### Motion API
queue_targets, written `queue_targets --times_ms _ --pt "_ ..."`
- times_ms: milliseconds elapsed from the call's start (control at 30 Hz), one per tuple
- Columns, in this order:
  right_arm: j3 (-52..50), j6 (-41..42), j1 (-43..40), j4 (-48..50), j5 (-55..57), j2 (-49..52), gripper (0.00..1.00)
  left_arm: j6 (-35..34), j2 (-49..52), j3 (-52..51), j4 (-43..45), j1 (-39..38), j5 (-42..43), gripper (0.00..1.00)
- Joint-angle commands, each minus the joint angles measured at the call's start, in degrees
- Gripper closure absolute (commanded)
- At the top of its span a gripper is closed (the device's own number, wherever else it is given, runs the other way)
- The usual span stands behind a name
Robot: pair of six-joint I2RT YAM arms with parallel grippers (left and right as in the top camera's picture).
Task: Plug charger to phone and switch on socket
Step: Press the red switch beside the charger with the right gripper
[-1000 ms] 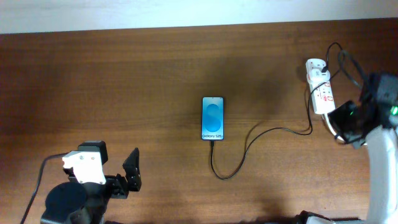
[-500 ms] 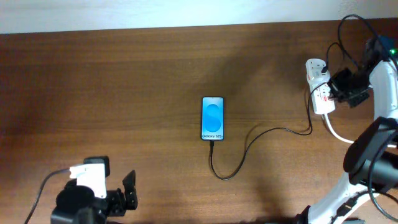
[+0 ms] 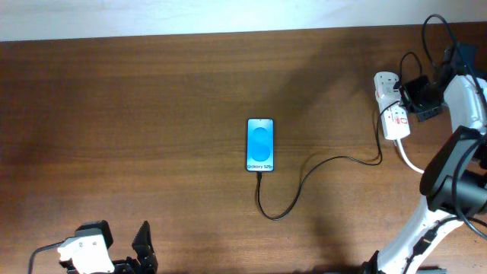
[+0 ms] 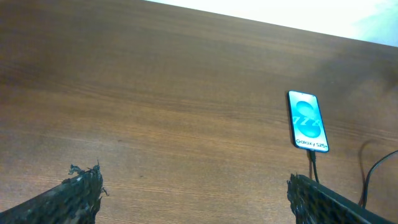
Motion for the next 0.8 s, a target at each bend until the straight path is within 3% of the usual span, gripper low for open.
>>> queue_targets --times_ms 0,333,700,767 --pt "0.9 1.7 -0.4 1.8 -0.1 2.3 0.96 -0.4 -0.6 -0.1 0.1 0.3 -0.6 0.01" --pt "0.9 3.5 -0.4 7.8 -0.6 4.0 0.96 -0.4 -0.6 -0.1 0.1 0.3 -0.6 0.00" --pt "0.8 3.4 3.5 6.7 1.0 8.3 0.96 -0.4 -0.6 -0.1 0.1 0.3 -0.6 0.01" --pt "1.1 -0.5 3.6 5.0 2.0 7.7 0.96 -0.4 -0.6 -0.1 0.1 0.3 -0.6 0.01"
